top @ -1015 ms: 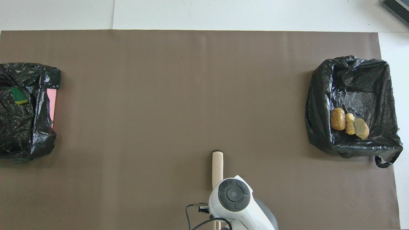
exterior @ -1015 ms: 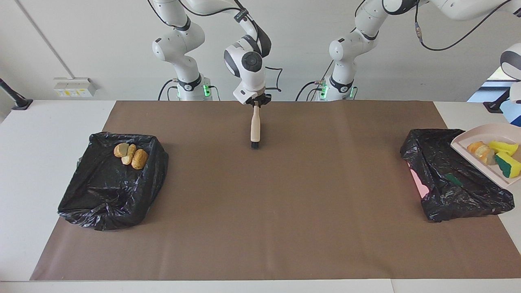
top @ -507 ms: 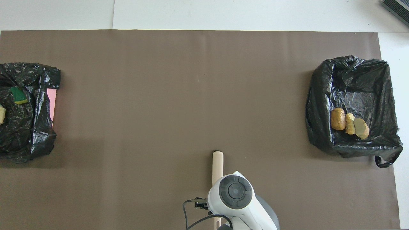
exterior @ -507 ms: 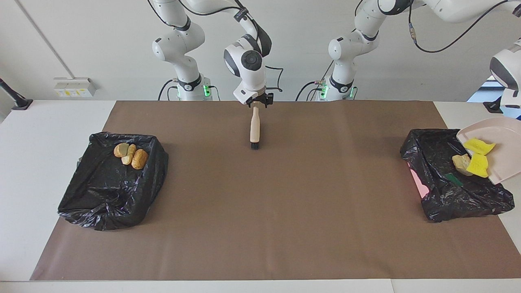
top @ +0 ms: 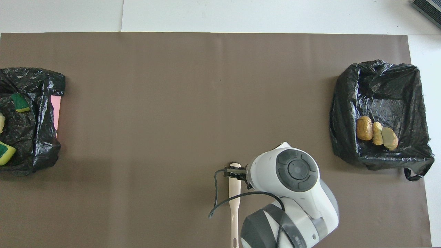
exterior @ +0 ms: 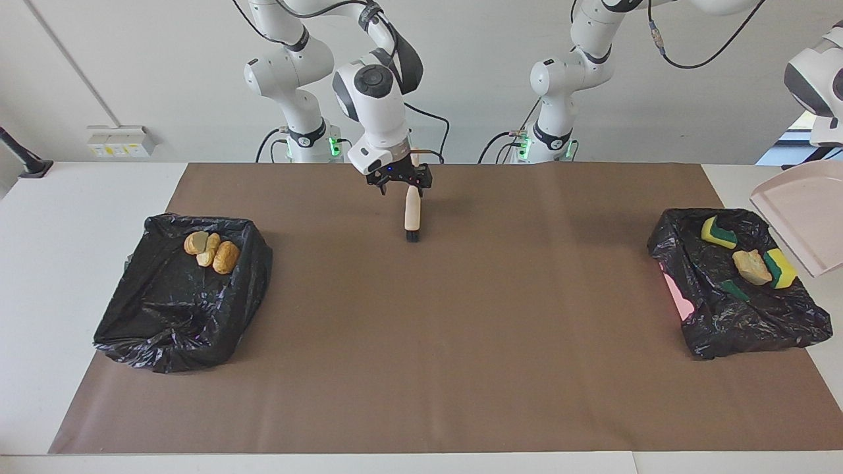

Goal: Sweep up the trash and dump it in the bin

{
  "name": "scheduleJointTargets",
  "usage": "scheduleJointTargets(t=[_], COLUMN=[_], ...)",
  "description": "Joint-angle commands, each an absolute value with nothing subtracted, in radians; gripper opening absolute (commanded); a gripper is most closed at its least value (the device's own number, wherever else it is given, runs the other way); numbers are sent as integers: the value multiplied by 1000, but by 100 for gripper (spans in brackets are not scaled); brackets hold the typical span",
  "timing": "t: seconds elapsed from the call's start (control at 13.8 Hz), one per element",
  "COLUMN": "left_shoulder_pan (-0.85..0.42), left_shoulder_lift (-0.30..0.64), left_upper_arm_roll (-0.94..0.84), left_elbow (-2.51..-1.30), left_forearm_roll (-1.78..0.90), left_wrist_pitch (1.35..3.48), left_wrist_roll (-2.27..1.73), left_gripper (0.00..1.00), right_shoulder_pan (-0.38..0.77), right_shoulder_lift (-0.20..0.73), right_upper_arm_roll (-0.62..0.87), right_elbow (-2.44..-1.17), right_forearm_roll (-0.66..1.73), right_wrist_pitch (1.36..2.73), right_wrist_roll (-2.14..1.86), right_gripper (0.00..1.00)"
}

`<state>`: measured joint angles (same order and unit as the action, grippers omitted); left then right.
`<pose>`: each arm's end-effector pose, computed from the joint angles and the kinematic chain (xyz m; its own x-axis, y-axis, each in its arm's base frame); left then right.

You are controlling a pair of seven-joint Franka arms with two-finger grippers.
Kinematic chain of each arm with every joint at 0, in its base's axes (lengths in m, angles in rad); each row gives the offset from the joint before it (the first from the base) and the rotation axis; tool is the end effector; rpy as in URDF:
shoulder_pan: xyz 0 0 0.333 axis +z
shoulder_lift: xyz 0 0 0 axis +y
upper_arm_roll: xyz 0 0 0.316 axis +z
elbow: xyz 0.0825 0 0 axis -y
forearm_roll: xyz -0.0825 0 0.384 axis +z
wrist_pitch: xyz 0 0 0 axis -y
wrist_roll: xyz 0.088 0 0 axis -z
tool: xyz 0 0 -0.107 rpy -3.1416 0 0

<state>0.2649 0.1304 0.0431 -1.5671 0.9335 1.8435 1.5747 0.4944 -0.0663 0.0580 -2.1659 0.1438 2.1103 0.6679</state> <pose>0.5729 0.2473 0.6081 0.0782 -0.5939 -0.8007 -0.9957 -0.0866 -0.0331 0.4424 0.2809 0.4256 0.9805 -0.1840 -0.0693 -0.1902 -0.9768 -0.0980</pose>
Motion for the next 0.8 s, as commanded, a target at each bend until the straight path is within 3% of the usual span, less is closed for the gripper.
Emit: scheduleJointTargets(t=[0.0,0.36,0.72], left_shoulder_pan=[247,230,40], left_shoulder_lift=[113,112,109], left_upper_arm_roll=[40,40,38], left_elbow=[-1562,-1568,-1572], left_forearm_roll=[783,407,235], left_wrist_pitch=[1804,1726,1615], left_wrist_roll=[1571,1459,1056], left_gripper=[0,0,0], right_shoulder_pan=[413,266,154], right_shoulder_lift=[-35,-46,-38], right_upper_arm_roll=[66,61,61], right_elbow=[-2083,-1950,-1801], right_forearm_roll=[33,-67,-66], right_wrist_pitch=[2118,2054,1907], right_wrist_roll=[646,467,324], right_gripper=[100,100,100])
